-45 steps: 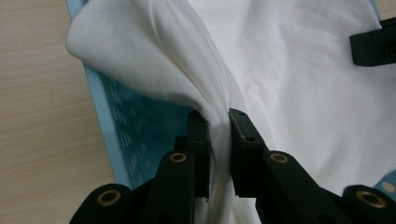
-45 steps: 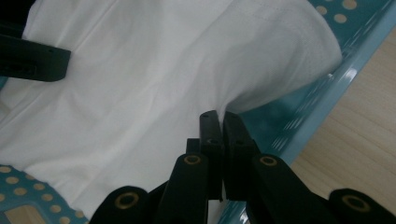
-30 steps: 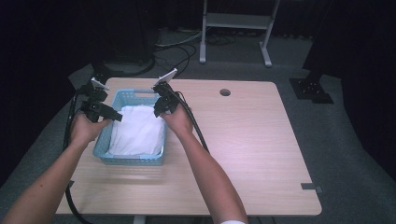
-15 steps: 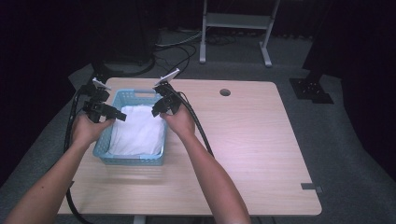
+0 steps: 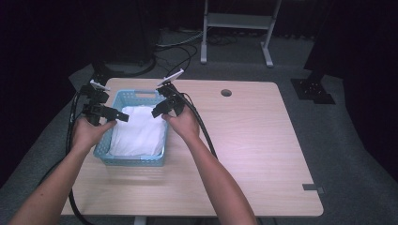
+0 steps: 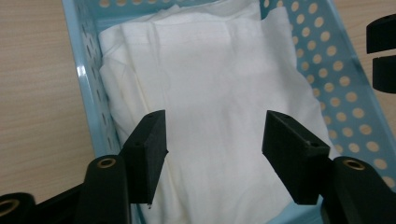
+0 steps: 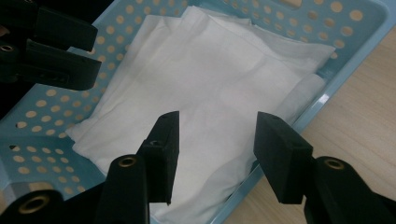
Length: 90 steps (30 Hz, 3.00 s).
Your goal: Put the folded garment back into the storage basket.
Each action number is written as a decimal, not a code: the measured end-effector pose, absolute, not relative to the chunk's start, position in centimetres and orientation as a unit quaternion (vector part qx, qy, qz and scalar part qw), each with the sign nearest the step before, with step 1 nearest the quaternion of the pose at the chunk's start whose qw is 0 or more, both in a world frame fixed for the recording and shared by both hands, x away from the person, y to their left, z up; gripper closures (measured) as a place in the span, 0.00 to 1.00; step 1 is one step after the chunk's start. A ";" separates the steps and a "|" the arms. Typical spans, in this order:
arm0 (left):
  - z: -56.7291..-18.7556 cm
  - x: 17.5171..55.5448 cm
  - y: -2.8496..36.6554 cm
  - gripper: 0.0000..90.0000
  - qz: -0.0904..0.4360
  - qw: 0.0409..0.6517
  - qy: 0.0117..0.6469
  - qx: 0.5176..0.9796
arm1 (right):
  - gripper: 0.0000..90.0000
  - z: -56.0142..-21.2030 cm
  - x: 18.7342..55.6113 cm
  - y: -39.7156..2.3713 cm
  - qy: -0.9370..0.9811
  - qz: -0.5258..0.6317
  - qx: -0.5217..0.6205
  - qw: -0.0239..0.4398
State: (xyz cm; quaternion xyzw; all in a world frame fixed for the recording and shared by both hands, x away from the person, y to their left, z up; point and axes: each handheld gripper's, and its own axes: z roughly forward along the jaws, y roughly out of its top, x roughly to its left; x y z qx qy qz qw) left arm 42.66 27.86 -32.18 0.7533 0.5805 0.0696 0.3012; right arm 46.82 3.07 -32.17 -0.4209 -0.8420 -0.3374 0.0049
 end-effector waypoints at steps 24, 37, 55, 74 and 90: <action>-32.3 39.9 26.3 0.13 0.089 0.377 0.590 0.708 | 0.31 -30.5 44.8 -1.1 -0.840 -0.396 -0.371 0.006; -32.0 39.7 24.4 0.11 0.101 0.397 0.581 0.703 | 0.25 -30.1 43.6 -4.8 -0.831 -0.411 -0.376 -0.008; -31.6 38.9 22.1 0.11 0.108 0.426 0.563 0.700 | 0.24 -30.1 41.7 -8.9 -0.830 -0.413 -0.373 -0.031; -31.7 38.7 19.0 0.11 0.096 0.441 0.545 0.706 | 0.24 -30.1 40.4 -13.2 -0.821 -0.418 -0.385 -0.051; -32.3 38.4 16.5 0.11 0.091 0.447 0.530 0.715 | 0.24 -30.7 39.4 -16.1 -0.817 -0.419 -0.391 -0.061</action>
